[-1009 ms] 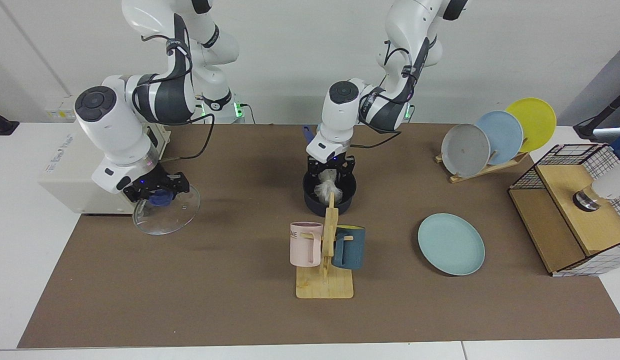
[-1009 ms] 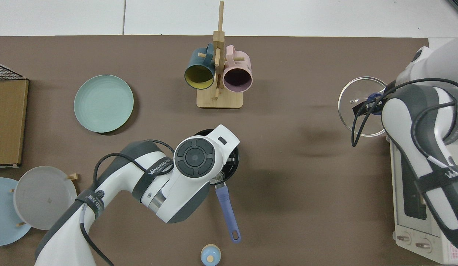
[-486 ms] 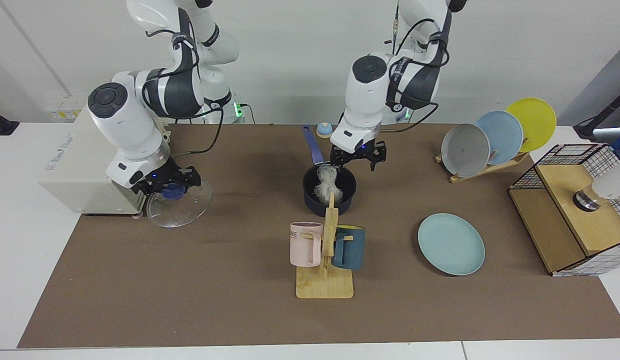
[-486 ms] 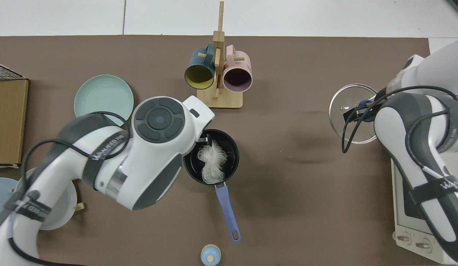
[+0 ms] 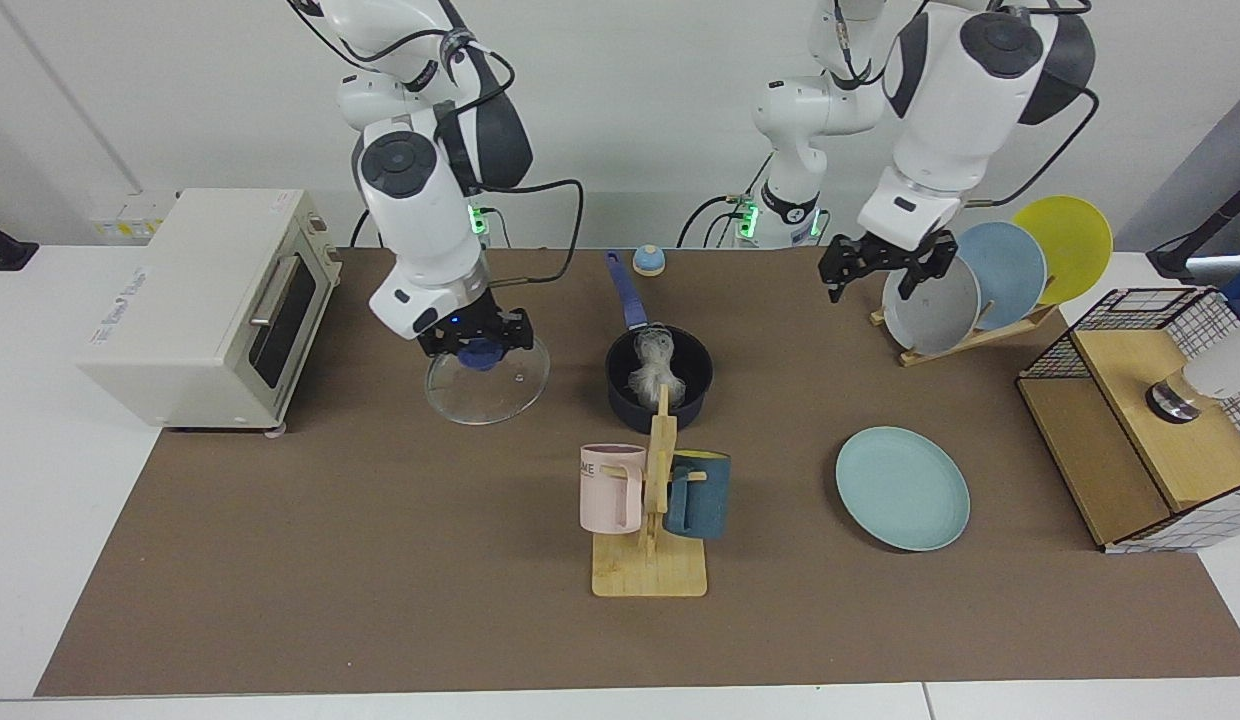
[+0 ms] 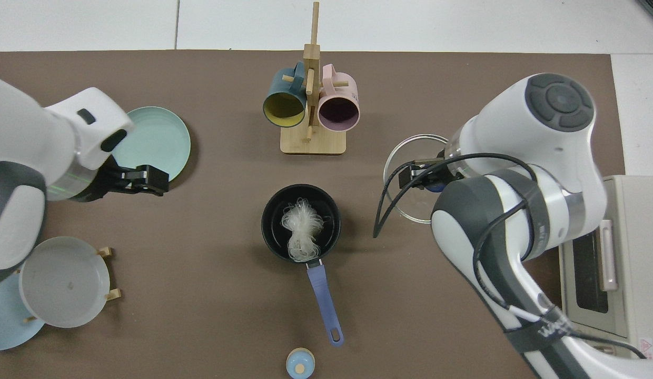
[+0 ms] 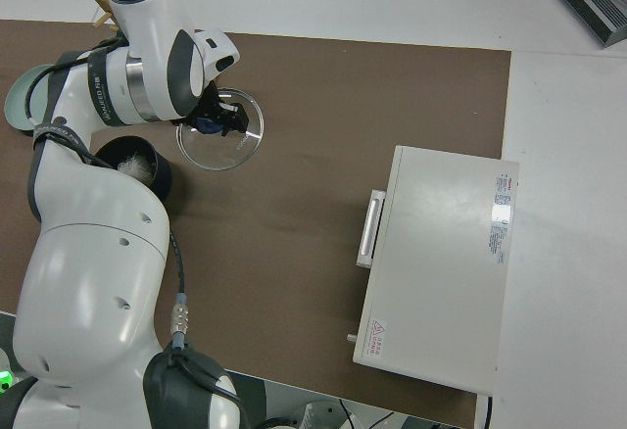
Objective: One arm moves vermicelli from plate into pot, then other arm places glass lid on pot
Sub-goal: 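Retract the left gripper while the right gripper carries the lid toward the pot, then lower the glass lid onto the black pot with the right gripper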
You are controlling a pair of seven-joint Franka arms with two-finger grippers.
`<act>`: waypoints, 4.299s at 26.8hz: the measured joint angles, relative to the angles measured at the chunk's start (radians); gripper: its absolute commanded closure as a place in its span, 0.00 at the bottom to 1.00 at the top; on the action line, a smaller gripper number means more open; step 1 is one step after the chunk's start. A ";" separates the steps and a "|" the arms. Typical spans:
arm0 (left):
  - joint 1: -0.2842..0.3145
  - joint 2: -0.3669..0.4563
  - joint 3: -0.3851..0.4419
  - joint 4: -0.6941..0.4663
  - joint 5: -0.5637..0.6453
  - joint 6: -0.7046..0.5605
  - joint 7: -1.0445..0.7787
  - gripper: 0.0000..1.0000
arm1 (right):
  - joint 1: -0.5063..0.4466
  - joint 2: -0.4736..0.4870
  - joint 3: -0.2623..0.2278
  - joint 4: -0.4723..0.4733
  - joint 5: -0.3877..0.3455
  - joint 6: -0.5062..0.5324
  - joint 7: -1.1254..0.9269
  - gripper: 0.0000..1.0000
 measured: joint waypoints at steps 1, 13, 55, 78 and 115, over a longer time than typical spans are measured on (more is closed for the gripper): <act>0.002 0.000 0.026 0.000 -0.001 -0.006 0.032 0.00 | 0.001 -0.003 0.025 -0.003 0.000 0.000 0.040 1.00; 0.007 0.003 0.129 -0.003 -0.002 -0.076 0.146 0.00 | 0.015 0.010 0.280 -0.039 -0.112 0.089 0.487 1.00; 0.014 -0.027 0.118 0.002 -0.002 -0.088 0.146 0.00 | 0.085 0.302 0.383 0.100 -0.286 0.179 0.825 1.00; 0.015 -0.032 0.117 0.002 -0.002 -0.088 0.146 0.00 | 0.089 0.356 0.388 0.190 -0.256 0.077 0.790 1.00; 0.017 -0.033 0.119 0.002 -0.002 -0.088 0.146 0.00 | 0.091 0.400 0.388 0.247 -0.227 0.046 0.780 1.00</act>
